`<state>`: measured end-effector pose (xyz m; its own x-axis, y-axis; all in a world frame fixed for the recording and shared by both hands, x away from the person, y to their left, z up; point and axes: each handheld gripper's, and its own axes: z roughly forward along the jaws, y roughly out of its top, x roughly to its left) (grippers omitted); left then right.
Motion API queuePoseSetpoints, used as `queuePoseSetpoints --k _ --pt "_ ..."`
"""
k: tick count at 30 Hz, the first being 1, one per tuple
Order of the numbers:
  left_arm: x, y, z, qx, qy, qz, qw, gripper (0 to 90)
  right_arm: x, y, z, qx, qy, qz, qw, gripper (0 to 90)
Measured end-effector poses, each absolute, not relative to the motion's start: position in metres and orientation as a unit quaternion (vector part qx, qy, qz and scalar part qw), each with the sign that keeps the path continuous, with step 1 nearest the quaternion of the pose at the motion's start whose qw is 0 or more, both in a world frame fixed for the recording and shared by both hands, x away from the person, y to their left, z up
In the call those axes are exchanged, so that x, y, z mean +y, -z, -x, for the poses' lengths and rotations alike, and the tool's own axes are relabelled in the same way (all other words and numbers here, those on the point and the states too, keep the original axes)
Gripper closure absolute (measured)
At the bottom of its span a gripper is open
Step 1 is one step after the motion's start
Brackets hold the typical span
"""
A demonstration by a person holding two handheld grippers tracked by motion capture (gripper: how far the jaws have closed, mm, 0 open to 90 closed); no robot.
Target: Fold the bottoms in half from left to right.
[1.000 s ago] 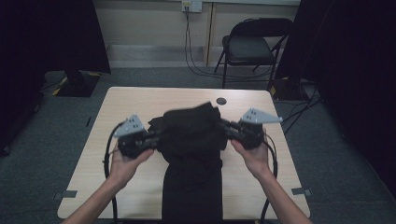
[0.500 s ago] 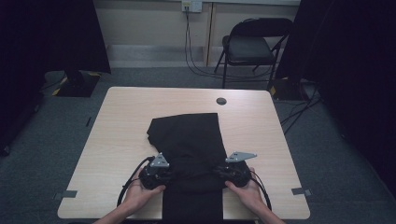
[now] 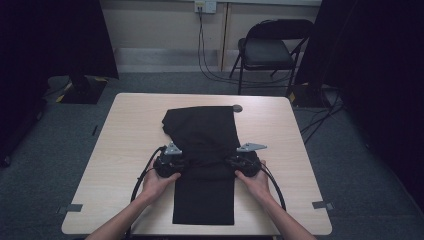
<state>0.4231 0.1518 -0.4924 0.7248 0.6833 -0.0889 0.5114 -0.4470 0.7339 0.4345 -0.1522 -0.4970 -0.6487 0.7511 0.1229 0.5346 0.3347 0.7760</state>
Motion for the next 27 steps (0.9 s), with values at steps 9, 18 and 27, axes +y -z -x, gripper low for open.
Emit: queuePoseSetpoints --k 9,18,27 --pt "0.171 0.471 -0.412 0.368 -0.081 -0.809 0.452 59.4 -0.160 0.482 -0.426 0.806 -0.418 -0.396 0.135 46.2" --pt "0.161 0.472 -0.446 0.379 -0.073 -0.803 0.455 45.6 -0.147 0.471 -0.450 0.790 -0.438 -0.406 0.137 37.3" --pt "0.159 0.475 -0.440 0.370 -0.064 -0.815 0.441 53.0 -0.143 0.474 -0.453 0.790 -0.446 -0.403 0.121 61.4"
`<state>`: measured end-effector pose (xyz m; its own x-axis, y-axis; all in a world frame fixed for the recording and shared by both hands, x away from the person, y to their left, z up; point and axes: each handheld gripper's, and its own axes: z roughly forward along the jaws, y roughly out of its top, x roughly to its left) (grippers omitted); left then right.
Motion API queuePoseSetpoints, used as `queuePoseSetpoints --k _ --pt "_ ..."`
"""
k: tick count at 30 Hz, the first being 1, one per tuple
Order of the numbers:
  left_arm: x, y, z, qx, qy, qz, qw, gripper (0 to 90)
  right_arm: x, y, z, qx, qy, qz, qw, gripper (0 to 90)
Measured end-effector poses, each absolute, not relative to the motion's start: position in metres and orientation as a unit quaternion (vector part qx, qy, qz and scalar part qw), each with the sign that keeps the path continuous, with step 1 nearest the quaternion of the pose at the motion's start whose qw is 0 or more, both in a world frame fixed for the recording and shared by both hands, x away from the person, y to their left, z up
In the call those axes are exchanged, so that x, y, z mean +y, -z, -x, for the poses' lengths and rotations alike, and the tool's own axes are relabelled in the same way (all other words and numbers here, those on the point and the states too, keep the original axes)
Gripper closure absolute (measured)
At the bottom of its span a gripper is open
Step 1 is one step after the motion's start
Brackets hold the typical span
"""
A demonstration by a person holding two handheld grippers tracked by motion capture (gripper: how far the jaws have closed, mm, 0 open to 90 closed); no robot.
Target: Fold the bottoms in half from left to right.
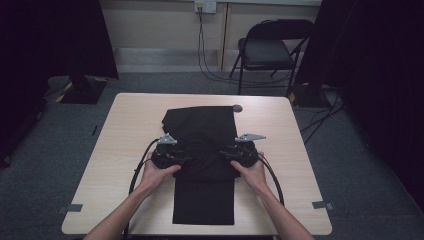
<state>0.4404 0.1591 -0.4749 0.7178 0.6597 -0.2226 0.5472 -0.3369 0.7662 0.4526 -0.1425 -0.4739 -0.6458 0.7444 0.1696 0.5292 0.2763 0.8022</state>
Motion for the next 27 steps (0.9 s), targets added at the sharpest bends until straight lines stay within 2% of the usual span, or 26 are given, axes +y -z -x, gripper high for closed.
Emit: queuePoseSetpoints --k 1,6,10,15,19,24,27 --pt "0.160 0.472 -0.438 0.365 -0.065 -0.815 0.445 53.7 -0.142 0.469 -0.449 0.791 -0.452 -0.395 0.119 64.8" --pt "0.161 0.456 -0.415 0.335 -0.072 -0.817 0.463 51.2 -0.146 0.450 -0.428 0.793 -0.472 -0.367 0.114 66.8" --pt "0.167 0.452 -0.398 0.316 -0.064 -0.820 0.472 47.8 -0.154 0.449 -0.407 0.793 -0.484 -0.358 0.098 68.7" --pt "0.179 0.443 -0.395 0.331 -0.064 -0.784 0.521 46.0 -0.161 0.456 -0.387 0.808 -0.467 -0.346 0.094 69.2" --pt "0.183 0.447 -0.404 0.364 -0.086 -0.786 0.493 46.9 -0.166 0.458 -0.376 0.814 -0.465 -0.338 0.089 68.3" --pt "0.181 0.465 -0.414 0.388 -0.087 -0.796 0.456 46.9 -0.169 0.458 -0.360 0.825 -0.459 -0.320 0.087 66.2" --pt "0.182 0.473 -0.422 0.399 -0.091 -0.793 0.451 43.8 -0.171 0.457 -0.351 0.833 -0.448 -0.308 0.098 64.4"
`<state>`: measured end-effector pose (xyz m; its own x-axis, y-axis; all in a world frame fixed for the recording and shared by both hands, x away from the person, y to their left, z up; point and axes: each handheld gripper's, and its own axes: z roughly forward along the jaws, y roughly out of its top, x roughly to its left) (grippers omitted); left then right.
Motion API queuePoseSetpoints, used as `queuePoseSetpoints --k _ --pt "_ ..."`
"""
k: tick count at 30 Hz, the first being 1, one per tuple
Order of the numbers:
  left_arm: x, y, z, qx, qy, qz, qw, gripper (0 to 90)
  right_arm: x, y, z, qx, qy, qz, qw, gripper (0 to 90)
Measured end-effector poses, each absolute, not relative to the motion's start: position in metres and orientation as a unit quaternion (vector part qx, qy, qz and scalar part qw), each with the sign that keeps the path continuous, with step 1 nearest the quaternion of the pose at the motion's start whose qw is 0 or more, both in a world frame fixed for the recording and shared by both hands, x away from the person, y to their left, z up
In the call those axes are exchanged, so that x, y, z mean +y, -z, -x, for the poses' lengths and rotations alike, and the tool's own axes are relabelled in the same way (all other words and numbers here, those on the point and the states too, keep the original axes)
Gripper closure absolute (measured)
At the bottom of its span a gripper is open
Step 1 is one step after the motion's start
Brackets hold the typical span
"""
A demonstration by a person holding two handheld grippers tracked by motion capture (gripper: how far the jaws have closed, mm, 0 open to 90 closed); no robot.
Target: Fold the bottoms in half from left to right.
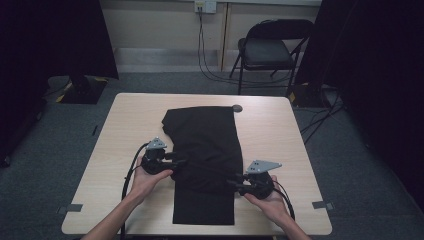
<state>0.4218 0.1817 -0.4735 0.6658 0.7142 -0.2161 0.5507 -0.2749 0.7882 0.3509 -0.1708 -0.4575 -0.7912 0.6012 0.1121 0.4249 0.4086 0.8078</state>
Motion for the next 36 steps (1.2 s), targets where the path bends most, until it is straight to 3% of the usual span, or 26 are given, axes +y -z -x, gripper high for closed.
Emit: queuePoseSetpoints --k 8,12,16,24,30,36 --pt "0.165 0.474 -0.414 0.365 -0.113 -0.818 0.429 39.7 -0.174 0.444 -0.352 0.813 -0.473 -0.322 0.108 48.8" --pt "0.161 0.472 -0.408 0.345 -0.124 -0.829 0.423 38.5 -0.176 0.433 -0.362 0.795 -0.496 -0.330 0.114 46.3" --pt "0.161 0.474 -0.409 0.345 -0.119 -0.829 0.423 39.1 -0.168 0.429 -0.379 0.791 -0.482 -0.346 0.152 51.7" --pt "0.160 0.473 -0.398 0.314 -0.115 -0.844 0.419 36.6 -0.150 0.469 -0.422 0.818 -0.412 -0.371 0.152 58.3" --pt "0.161 0.471 -0.399 0.328 -0.116 -0.837 0.421 35.9 -0.153 0.480 -0.423 0.822 -0.409 -0.380 0.115 62.8" --pt "0.163 0.473 -0.402 0.349 -0.112 -0.830 0.420 35.2 -0.152 0.470 -0.402 0.836 -0.420 -0.342 0.084 61.1"
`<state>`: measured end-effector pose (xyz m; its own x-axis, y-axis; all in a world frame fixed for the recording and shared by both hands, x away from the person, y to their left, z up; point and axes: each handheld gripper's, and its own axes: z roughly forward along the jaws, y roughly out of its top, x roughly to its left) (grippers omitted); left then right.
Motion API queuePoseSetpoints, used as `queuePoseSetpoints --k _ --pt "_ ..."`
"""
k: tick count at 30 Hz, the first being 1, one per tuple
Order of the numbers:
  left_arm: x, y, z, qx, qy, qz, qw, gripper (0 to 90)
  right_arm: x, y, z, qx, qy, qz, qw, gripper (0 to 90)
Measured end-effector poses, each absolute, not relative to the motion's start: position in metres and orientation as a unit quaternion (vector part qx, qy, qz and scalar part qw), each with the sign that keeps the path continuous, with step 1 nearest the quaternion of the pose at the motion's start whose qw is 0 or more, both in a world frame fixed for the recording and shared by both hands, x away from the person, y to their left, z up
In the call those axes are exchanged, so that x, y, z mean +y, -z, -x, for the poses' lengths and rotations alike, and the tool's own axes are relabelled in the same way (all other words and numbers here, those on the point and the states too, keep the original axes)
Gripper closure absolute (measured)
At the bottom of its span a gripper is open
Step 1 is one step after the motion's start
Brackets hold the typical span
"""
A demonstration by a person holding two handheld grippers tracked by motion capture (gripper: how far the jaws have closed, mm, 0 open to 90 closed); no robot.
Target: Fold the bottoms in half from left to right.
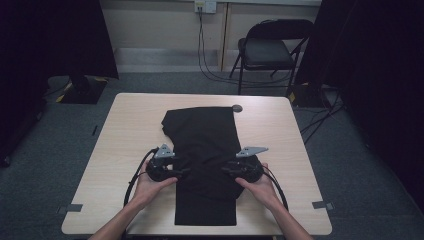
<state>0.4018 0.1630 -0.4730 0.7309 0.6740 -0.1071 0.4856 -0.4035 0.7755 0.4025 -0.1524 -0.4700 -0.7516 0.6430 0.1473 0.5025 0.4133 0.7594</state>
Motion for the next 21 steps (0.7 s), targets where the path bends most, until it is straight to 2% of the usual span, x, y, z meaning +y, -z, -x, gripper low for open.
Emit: queuePoseSetpoints --k 11,21 --pt "0.156 0.472 -0.398 0.335 -0.112 -0.830 0.432 33.5 -0.150 0.459 -0.353 0.855 -0.434 -0.281 0.038 57.1" --pt "0.141 0.471 -0.365 0.239 -0.098 -0.882 0.394 36.9 -0.134 0.448 -0.363 0.835 -0.474 -0.275 0.048 57.2"
